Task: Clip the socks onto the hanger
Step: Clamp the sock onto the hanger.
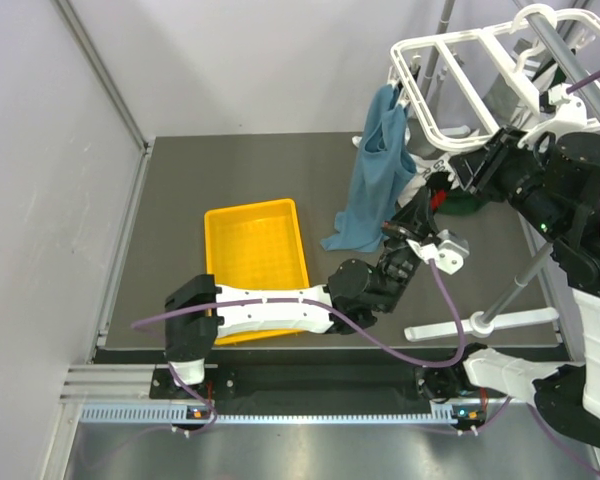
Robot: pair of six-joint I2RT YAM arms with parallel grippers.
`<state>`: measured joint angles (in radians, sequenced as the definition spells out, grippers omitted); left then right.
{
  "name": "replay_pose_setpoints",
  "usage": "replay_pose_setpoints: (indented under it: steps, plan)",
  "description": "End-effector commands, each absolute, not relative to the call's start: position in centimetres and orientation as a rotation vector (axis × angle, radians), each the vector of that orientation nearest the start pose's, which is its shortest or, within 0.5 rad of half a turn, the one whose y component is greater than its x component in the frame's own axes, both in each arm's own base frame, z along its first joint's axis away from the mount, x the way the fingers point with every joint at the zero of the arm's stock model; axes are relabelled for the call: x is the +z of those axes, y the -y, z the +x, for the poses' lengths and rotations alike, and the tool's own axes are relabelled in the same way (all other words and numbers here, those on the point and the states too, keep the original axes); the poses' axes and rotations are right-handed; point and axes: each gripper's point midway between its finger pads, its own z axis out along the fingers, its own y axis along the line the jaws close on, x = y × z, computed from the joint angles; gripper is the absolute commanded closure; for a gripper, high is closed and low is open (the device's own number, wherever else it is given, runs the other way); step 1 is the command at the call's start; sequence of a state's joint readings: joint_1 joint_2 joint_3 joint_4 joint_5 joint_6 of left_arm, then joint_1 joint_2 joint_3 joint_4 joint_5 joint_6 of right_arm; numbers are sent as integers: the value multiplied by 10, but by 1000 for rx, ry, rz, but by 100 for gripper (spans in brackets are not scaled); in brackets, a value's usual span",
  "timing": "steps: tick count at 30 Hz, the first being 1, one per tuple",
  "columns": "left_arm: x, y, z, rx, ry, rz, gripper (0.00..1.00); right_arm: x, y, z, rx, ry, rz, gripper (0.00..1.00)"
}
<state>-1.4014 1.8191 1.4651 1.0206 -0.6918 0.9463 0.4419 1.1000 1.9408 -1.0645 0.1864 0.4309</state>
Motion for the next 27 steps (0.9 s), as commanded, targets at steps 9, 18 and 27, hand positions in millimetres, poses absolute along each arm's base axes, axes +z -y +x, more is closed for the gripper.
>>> replay_pose_setpoints:
  steps: [9, 18, 27]
  plan:
    - [476, 447, 215, -96, -840, 410, 100, 471, -94, 244, 438, -1851, 178, 100]
    - [475, 455, 215, -105, -823, 441, 100, 459, -100, 246, 455, -1892, 177, 100]
    - [471, 464, 218, -293, -921, 538, 100, 460, -104, 242, 489, -1868, 142, 100]
